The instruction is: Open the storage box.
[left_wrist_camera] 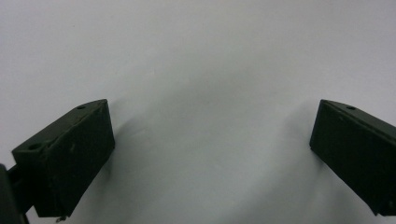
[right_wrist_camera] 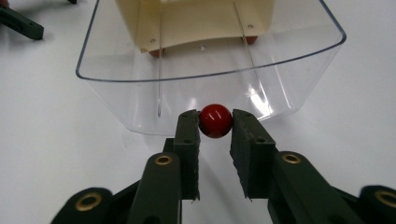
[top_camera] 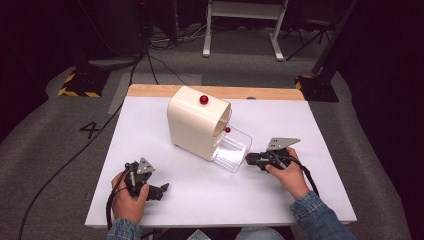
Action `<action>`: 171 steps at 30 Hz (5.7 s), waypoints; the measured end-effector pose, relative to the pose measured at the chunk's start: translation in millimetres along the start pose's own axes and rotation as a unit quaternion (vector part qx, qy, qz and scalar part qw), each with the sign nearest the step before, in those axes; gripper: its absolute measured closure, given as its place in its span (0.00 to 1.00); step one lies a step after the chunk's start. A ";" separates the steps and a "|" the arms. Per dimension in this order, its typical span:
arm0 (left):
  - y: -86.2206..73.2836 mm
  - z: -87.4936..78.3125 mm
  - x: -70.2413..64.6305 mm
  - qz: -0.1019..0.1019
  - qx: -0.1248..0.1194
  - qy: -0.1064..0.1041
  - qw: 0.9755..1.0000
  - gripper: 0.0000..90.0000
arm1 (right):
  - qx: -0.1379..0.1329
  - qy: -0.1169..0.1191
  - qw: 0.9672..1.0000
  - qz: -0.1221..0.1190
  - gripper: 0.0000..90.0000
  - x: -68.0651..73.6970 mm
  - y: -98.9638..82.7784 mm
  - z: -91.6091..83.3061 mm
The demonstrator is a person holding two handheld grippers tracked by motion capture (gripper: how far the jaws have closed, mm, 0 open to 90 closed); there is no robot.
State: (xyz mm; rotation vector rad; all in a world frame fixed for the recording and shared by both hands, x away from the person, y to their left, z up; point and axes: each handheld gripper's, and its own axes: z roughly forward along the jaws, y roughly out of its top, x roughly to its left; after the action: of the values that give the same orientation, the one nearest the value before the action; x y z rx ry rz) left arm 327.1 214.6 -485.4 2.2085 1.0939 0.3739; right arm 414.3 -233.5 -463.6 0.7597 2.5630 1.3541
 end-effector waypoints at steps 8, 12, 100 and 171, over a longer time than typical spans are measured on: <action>0.6 0.0 0.3 -0.001 0.002 0.000 1.000 0.00 | 0.014 -0.013 1.000 0.007 0.68 -2.6 -8.2 -0.2; 1.0 0.2 0.5 -0.003 0.002 -0.002 1.000 0.00 | 0.014 -0.018 1.000 0.001 0.63 0.6 -7.5 -5.2; -0.9 0.1 -0.3 0.004 -0.003 0.003 1.000 0.00 | -0.083 0.001 0.995 -0.048 0.82 11.8 82.5 -25.8; -0.7 0.1 -0.2 0.003 -0.003 0.002 1.000 0.00 | -0.065 -0.092 0.994 -0.003 0.35 -6.8 13.2 -105.8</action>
State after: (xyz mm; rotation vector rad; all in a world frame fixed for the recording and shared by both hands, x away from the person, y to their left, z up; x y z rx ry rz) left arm 326.6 214.7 -485.9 2.2074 1.0875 0.3831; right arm 387.8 -308.3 -391.9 0.8127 2.3106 1.3629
